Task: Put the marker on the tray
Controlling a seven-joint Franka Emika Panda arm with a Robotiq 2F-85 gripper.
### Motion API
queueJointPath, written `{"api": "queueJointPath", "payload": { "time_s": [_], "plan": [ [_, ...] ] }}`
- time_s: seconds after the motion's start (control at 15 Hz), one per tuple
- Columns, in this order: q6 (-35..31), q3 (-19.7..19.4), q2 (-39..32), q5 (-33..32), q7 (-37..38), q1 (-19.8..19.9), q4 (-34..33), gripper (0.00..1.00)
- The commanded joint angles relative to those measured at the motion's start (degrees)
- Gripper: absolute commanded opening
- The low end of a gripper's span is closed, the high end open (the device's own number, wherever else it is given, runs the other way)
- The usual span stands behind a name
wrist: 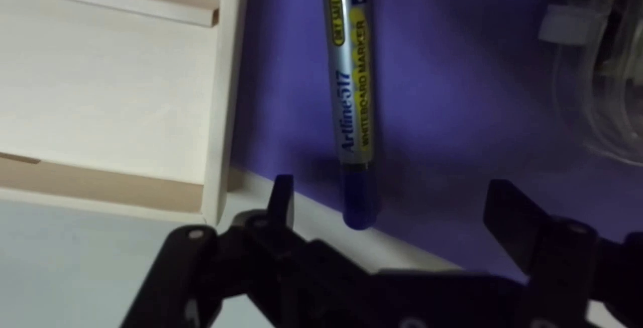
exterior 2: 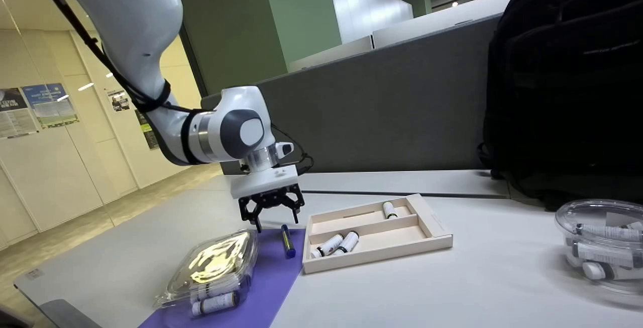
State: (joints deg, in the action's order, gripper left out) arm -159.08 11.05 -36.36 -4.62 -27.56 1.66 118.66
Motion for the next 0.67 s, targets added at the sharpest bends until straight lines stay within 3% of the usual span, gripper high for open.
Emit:
{"api": "queueJointPath", "payload": {
  "time_s": [0.0, 0.6],
  "plan": [
    [-0.1, 0.0, -1.1, -1.2, 0.9, 0.3, -1.3, 0.67],
    [-0.1, -1.2, -1.1, -1.6, 1.4, 0.6, -1.0, 0.05]
  ]
}}
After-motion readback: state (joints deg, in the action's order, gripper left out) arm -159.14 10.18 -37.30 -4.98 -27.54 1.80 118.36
